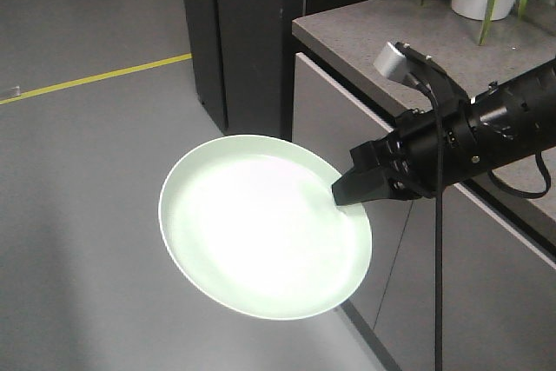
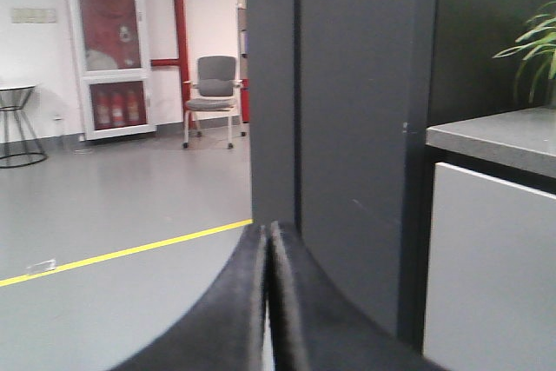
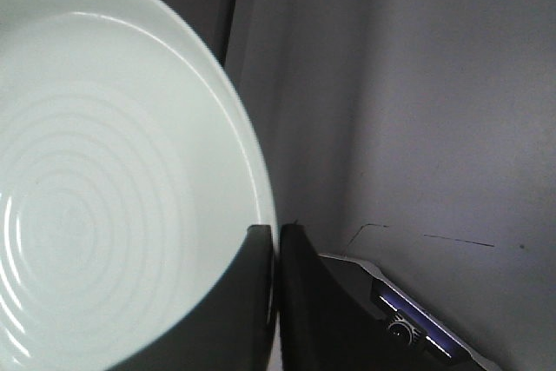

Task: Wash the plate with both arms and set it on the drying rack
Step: 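Keep holding the plate while the base drives toward the sink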

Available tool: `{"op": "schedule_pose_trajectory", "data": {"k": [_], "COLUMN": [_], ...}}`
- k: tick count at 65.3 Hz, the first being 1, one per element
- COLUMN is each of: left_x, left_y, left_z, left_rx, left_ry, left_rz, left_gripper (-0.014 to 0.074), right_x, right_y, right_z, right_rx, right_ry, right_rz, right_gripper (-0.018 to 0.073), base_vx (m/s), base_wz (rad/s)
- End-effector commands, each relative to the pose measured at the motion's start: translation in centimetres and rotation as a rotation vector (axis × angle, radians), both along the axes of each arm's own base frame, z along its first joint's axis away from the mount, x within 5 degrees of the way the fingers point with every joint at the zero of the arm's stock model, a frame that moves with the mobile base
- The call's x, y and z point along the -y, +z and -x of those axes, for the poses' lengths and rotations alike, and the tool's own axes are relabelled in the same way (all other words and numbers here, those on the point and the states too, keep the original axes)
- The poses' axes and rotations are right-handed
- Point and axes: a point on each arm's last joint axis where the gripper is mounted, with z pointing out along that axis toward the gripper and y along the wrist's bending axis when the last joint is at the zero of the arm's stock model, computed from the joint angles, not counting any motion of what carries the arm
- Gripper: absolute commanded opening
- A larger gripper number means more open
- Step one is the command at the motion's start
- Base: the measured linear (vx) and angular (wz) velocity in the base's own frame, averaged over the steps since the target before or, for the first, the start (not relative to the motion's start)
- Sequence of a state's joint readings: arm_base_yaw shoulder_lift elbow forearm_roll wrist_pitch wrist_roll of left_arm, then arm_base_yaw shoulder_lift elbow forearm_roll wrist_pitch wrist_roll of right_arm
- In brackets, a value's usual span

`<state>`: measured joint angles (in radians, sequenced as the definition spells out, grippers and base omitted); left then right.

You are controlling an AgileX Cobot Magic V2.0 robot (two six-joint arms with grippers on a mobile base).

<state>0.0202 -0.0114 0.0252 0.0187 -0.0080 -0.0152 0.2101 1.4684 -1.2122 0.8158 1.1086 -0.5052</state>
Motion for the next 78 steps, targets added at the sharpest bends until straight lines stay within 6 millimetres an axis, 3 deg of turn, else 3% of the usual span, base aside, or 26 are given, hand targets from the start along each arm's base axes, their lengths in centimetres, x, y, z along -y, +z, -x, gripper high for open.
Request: {"op": "schedule_pose_trajectory", "data": {"k": [1, 78], "left_x": [0.05, 0.05], "left_y": [1.63, 1.63], "left_z": [0.36, 0.36], "left_rx": [0.115, 0.115], "left_ry": [-0.009, -0.009], "left_rz": [0.011, 0.011], "left_gripper": [-0.0006, -0.0006], "right_x": [-0.09, -0.09], "right_y": [2.19, 2.19], "right_z": [0.51, 0.51], "right_rx": [0.063, 0.063], "right_ry": [-0.014, -0.014], "right_rz": [-0.067, -0.067], "right_gripper": [-0.0009, -0.0009], "base_vx": [0.11, 0.10], "base_wz": [-0.33, -0.28]}}
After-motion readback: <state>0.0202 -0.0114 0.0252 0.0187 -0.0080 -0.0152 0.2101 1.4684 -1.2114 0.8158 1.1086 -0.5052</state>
